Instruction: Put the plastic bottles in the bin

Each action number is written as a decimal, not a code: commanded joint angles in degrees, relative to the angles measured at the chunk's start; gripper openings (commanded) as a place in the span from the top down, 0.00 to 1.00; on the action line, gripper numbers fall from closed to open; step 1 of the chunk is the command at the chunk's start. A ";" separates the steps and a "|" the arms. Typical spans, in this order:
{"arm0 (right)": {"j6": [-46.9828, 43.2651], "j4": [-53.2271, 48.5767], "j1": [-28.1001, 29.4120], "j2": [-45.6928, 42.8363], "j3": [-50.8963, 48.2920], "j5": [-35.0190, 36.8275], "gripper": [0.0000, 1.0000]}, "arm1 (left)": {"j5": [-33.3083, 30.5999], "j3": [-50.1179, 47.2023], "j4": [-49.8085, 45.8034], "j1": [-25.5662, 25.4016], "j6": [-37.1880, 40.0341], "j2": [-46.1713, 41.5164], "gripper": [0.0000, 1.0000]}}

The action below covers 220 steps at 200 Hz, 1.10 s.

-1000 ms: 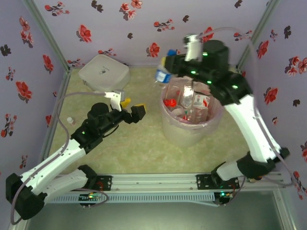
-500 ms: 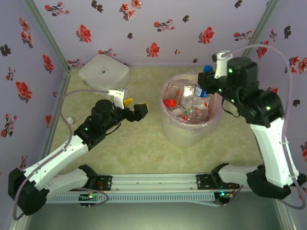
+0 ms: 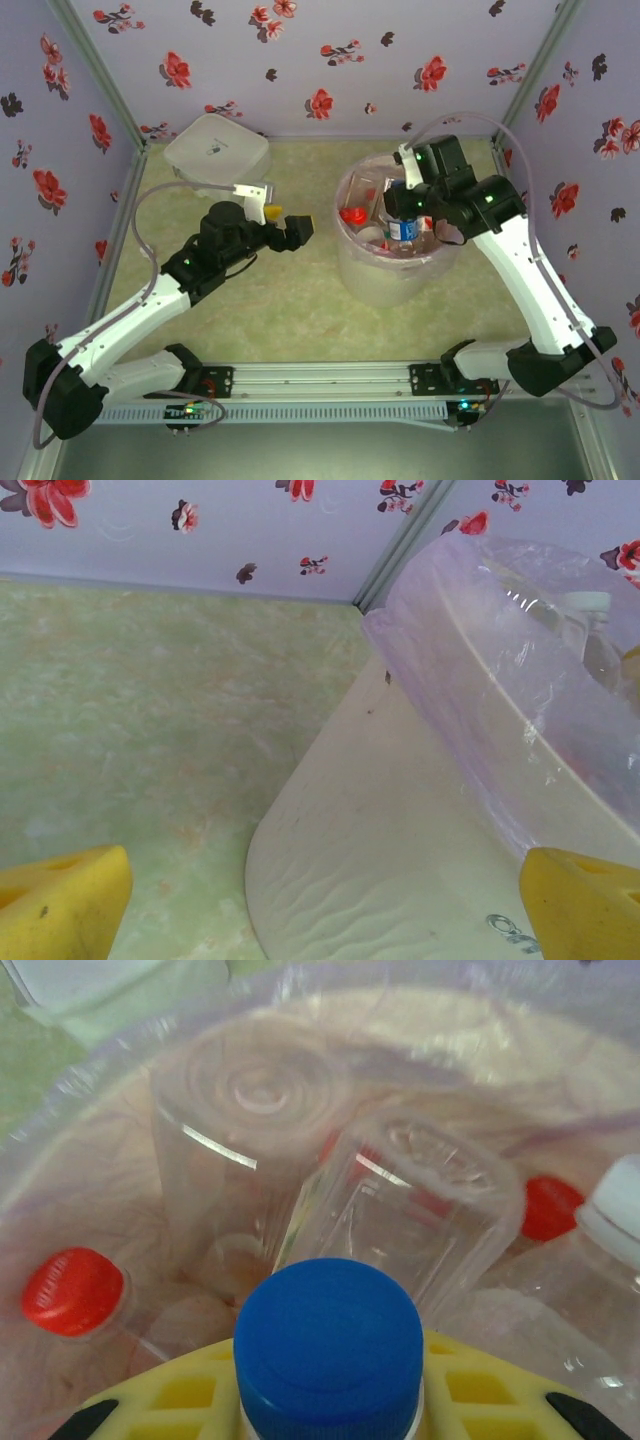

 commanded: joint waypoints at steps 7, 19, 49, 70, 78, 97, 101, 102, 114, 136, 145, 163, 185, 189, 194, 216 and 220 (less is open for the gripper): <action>1.01 -2.45 -0.40 2.00 -0.49 -1.55 0.60 | -0.86 2.07 -1.20 -0.37 -1.17 1.01 0.00; 1.02 -3.01 -0.49 1.56 1.85 -1.25 0.47 | -0.85 2.16 -1.24 -0.29 -1.22 1.35 0.00; 0.77 -4.92 -0.92 0.16 8.86 0.97 0.18 | -0.87 2.25 -1.19 -0.06 -1.31 1.91 0.00; -0.09 -7.18 -0.97 -0.30 12.79 3.92 0.09 | -0.91 2.25 -1.49 0.15 -1.16 1.74 0.00; -0.29 -7.57 -0.97 -0.58 13.17 4.58 0.11 | -0.95 2.09 -1.64 0.28 -1.18 1.56 0.00; 0.09 -7.77 -0.99 -1.14 11.63 4.19 0.20 | -1.04 1.73 -1.76 0.62 -1.51 1.17 0.00; 0.21 -7.74 -1.01 -1.15 10.98 3.91 0.22 | -1.00 1.64 -1.74 0.75 -1.61 1.15 0.00; 0.26 -7.75 -1.01 -1.20 10.81 3.80 0.23 | -0.98 1.64 -1.75 0.76 -1.61 1.14 0.00; 0.70 -7.59 -1.01 -1.20 8.37 3.22 0.33 | -1.04 1.39 -1.74 1.02 -1.92 1.12 0.00; 1.49 -6.87 -1.01 -0.52 4.10 1.35 0.46 | -0.99 1.10 -1.91 1.22 -2.13 1.04 0.00; 1.87 -6.47 -1.01 -0.17 2.88 0.56 0.50 | -1.04 1.02 -2.00 1.30 -2.18 0.90 0.00; 2.49 -4.90 -1.01 -0.10 1.54 -0.53 0.52 | -1.04 0.67 -1.94 1.51 -2.29 0.68 0.00; 3.29 -2.45 -1.14 -1.86 2.89 2.00 0.52 | -0.94 0.49 -1.90 1.66 -2.28 0.29 0.00; 3.58 -1.85 -1.22 -2.51 3.01 2.50 0.52 | -0.95 0.49 -1.94 1.63 -2.28 0.18 0.00; 3.85 -1.45 -1.40 -3.24 3.19 3.09 0.52 | -0.95 0.57 -2.13 1.62 -2.32 0.00 0.00; 5.51 -1.94 -3.83 -6.33 3.70 8.04 0.41 | -1.17 0.75 -3.64 1.70 -1.47 -1.26 0.00; 5.74 -2.37 -4.51 -6.97 3.69 9.30 0.38 | -1.31 0.82 -4.09 1.70 -1.32 -1.52 0.00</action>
